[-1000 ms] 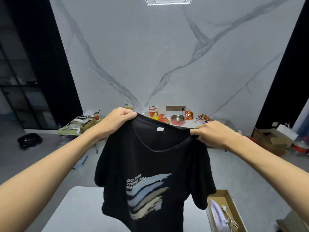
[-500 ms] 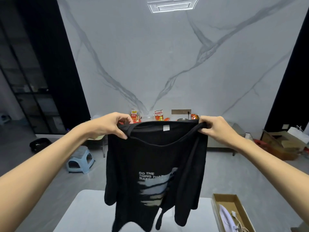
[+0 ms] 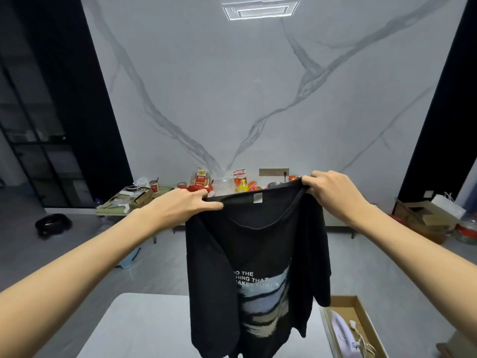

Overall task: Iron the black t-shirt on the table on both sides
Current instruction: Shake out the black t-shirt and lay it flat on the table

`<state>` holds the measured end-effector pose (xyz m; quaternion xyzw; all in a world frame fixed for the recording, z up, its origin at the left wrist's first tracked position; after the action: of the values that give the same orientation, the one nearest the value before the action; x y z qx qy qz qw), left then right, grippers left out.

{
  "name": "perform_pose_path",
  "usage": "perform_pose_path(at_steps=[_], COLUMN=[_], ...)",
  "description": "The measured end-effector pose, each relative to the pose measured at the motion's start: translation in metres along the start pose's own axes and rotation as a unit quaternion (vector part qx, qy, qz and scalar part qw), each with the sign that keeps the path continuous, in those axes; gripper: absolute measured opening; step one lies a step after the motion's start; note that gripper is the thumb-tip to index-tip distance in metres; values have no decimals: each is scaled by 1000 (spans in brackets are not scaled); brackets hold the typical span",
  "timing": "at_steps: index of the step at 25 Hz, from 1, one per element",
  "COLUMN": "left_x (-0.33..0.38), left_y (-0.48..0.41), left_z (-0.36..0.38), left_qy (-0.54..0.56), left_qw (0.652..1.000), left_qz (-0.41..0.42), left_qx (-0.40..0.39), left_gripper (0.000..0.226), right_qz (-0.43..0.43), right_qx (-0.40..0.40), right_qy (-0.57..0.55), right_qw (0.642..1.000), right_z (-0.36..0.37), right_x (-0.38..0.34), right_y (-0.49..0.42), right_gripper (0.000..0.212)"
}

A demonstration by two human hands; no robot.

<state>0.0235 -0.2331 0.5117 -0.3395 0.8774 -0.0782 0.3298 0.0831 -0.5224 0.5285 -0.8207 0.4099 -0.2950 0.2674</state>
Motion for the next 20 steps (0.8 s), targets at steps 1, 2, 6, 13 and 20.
perform_pose_path(at_steps=[1,2,6,13,20], left_x=[1,0,0,-18,-34], left_y=[0,-1,-7,-4,9], left_z=[4,9,15,27,13], left_qy=[-19,-32,-27,238,614], left_qw=[1000,999,999,949,729], left_qz=[20,21,-10,-169,-298], left_qx=[-13,-20,-44,-118,-45], left_gripper=[64,51,30,39,37], right_qz=[-20,-45,-169,-143,186], right_qx=[-3,-7,-56,-148,-149], right_qy=[11,19,19,-135,-507], right_qw=[1000,999,984,969,828], right_z=[-2,-4,-2,14,24], right_x=[-2,-4,-21,-27,19], right_y=[-1,-1,7,20,24], right_gripper=[19,23,32,26,23])
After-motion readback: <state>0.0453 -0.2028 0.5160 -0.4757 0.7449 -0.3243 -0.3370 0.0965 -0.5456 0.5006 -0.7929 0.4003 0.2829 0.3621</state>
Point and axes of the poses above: each hand's wrist, its own y-axis away from the middle knuckle, its own z-axis out of the palm, x = y × z, the point moved 7 cm from there along -y, towards the middle knuckle, and after that the axes turned 1 degree about x, right-handed, at the moved point
